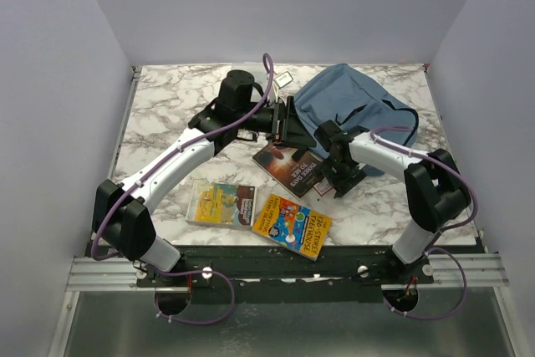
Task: Pack the student bag
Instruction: Pick up the stationery from the center of the board.
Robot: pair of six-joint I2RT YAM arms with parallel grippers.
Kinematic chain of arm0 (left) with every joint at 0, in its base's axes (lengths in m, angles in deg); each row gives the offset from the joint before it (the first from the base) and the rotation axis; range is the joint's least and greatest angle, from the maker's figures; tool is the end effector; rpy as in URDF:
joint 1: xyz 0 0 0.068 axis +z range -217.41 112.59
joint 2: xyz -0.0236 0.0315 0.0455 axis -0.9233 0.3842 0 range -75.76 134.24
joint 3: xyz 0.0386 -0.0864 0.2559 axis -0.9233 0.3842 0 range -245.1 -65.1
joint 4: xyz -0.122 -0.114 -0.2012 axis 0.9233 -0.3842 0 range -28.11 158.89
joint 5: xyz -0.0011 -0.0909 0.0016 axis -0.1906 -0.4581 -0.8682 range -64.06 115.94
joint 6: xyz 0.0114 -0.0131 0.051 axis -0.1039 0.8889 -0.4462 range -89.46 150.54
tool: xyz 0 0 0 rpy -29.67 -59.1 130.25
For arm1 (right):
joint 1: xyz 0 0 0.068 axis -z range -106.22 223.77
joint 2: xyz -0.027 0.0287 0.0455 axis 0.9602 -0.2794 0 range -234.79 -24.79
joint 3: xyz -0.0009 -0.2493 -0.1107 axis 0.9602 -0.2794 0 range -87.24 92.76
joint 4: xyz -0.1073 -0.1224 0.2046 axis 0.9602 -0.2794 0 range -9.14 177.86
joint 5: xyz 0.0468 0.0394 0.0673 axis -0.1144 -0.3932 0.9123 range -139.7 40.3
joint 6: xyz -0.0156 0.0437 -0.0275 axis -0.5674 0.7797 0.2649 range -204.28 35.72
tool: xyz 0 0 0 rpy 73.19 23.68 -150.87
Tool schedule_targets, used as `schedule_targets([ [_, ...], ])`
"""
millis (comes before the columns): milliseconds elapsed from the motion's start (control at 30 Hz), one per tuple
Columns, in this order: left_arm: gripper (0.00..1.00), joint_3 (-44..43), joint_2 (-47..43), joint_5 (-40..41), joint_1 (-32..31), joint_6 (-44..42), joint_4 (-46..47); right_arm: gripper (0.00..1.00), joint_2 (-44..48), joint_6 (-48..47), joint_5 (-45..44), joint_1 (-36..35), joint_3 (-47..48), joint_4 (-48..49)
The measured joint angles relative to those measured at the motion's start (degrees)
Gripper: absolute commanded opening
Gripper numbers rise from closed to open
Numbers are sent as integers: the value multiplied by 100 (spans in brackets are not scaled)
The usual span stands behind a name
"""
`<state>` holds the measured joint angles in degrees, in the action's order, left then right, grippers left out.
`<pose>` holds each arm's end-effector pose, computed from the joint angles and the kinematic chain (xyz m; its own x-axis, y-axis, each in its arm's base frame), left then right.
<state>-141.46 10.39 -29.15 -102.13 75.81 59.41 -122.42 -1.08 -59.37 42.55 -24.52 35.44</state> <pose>0.2653 -0.2194 0.3633 -0.8745 0.1114 -0.4721 0.4845 0.1542 -0.8611 0.2557 0.1481 0.1751 -0.6019 0.7798 -0.1721 0.7885 0.6144 0.0264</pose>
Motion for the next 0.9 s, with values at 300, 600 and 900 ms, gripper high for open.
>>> schedule_targets([
  [300, 79, 0, -48, -39, 0, 76, 26, 69, -258, 22, -39, -22, 297, -146],
  [600, 79, 0, -57, -81, -2, 96, 39, 68, -225, 55, -201, -22, 354, -229],
  [900, 79, 0, -72, -85, -17, 103, 42, 68, -225, 55, -212, -22, 354, -221],
])
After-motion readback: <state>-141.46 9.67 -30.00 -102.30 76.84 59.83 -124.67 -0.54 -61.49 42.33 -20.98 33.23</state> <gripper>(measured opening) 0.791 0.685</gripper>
